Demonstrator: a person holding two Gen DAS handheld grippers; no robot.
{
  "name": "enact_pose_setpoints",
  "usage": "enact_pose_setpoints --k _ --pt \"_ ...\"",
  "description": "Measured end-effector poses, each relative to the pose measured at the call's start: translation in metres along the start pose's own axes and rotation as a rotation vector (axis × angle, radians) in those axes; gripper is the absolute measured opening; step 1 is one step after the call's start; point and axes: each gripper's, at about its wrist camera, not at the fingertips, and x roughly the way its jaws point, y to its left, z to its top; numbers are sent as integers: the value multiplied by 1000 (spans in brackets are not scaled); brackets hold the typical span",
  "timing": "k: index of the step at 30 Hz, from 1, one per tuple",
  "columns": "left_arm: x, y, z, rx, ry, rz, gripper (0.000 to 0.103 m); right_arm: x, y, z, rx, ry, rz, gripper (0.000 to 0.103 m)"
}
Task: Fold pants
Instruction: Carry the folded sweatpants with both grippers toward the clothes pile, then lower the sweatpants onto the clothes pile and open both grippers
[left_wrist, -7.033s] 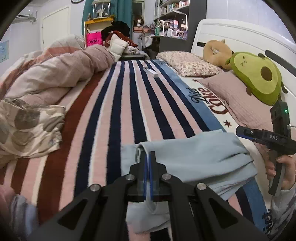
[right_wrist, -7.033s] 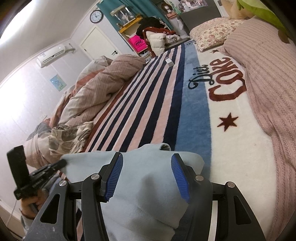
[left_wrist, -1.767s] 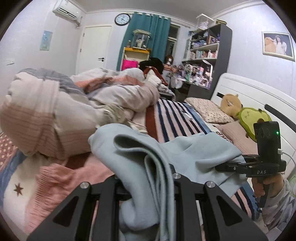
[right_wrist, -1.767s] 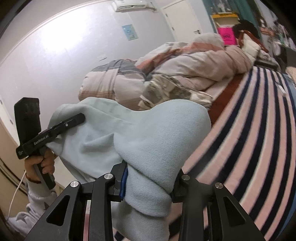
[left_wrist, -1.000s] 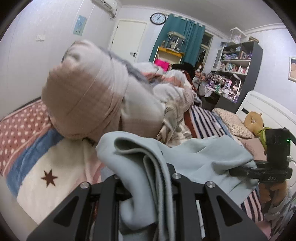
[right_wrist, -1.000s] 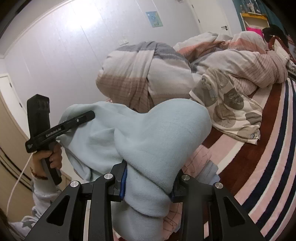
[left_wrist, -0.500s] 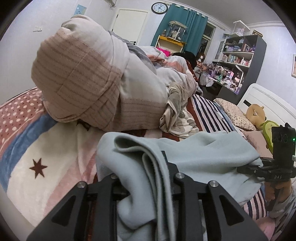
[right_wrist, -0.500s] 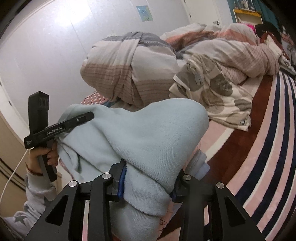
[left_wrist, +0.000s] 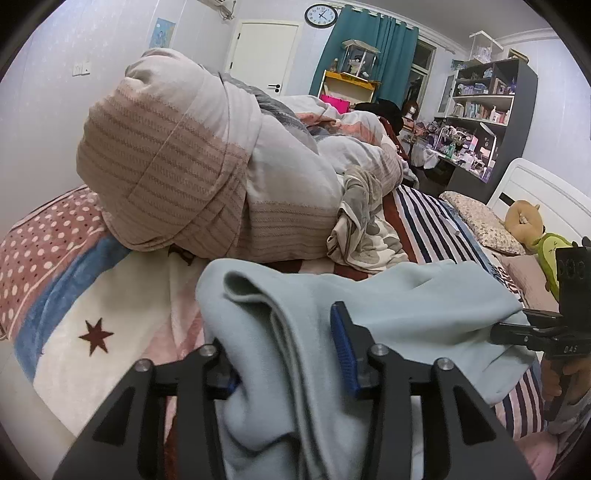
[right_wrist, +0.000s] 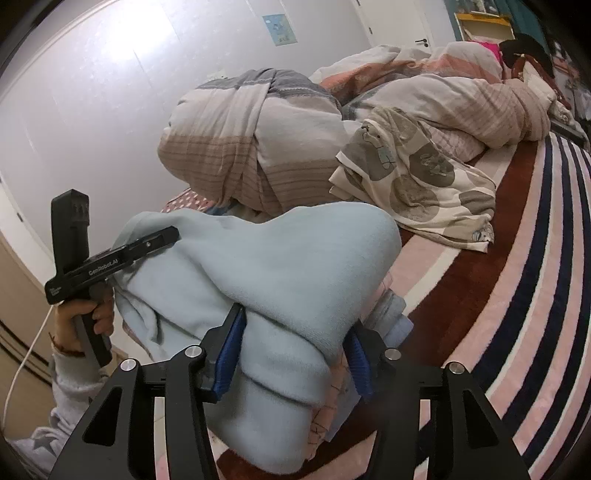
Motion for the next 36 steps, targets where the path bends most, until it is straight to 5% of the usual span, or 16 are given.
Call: enact_pose_setpoints --k 12,23,26,36 --pt "-17 -18 7 35 -17 91 70 -20 -1 -8 -4 -14 -7 55" --pt "-57 -49 1 73 -76 140 80 -36 0 -20 -7 -14 4 57" --pt "-65 -64 -2 89 -88 135 83 -45 -1 -24 -11 -20 4 67" --pt "-65 -125 -23 115 -67 69 83 -86 -12 -49 -15 -49 -19 75"
